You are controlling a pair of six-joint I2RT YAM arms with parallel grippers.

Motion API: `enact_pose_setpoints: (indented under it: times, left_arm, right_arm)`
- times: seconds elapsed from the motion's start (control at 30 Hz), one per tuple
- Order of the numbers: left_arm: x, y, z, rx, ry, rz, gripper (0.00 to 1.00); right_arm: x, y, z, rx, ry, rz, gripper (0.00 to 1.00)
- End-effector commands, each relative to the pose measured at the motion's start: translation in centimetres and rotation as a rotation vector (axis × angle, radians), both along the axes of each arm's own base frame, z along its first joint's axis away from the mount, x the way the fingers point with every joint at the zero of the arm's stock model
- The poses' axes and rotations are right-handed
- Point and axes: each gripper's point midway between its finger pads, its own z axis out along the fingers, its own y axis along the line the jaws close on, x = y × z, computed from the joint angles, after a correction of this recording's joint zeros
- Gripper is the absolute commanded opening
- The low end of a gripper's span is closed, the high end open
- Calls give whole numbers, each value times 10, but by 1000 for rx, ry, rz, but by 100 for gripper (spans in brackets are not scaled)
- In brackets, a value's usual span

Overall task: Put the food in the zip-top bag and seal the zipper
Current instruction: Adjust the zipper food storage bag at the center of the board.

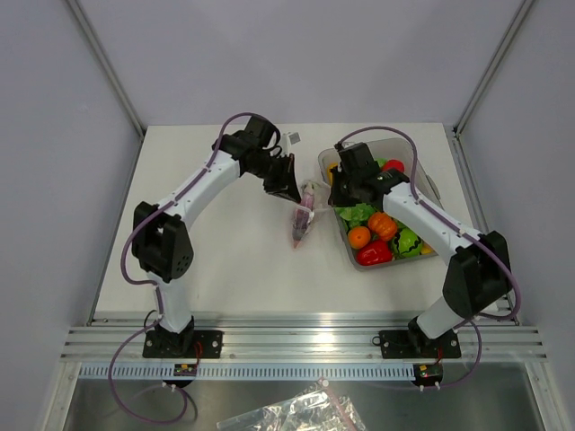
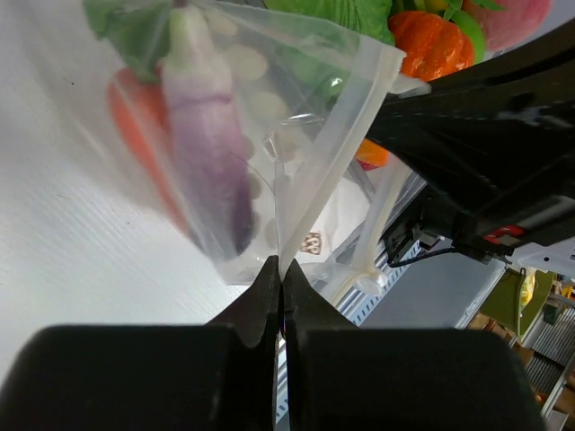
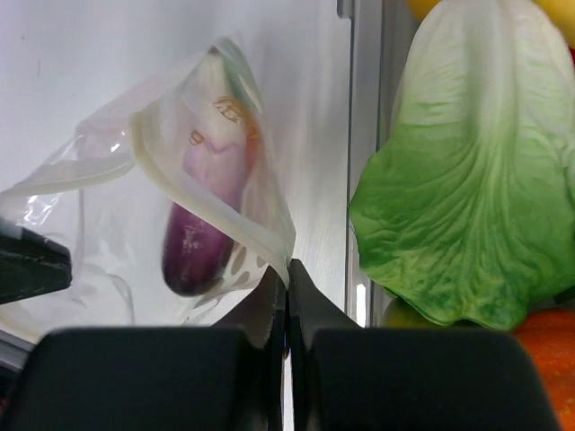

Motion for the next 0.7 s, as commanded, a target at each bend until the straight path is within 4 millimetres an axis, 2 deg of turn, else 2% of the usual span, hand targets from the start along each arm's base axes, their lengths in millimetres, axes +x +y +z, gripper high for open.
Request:
enact_pose_setpoints:
  times: [0.0,0.17,0.3,0.33,0.37,0.4,0.53,0.67]
  left_arm:
    - [1,2,27,-25,-71,3,0]
    - [1,1,11,-16,-44,13,0]
    - [3,1,2,2,-28,22,0]
    - [3,0,3,1,-32,23,0]
    - [4,-2,4,1,-34,23,0]
    - [3,-3,3,7,-34,18,0]
    - [2,-8,0,20,-29,4,0]
    - [1,-11,-6,37,-24,-4,0]
  right_arm:
    - [-2,11,-11,31,28,15,0]
    - [3,9,-28,5,41,-6,0]
    - [3,8,-30,2,42,-5,3]
    - [3,9,-29,4,40,-4,6]
    - [3,9,-27,5,37,-4,25]
    - [3,8,-26,5,35,-4,30]
    - [1,8,-16,23,14,-5,39]
    - [-3,8,-7,38,1,2,44]
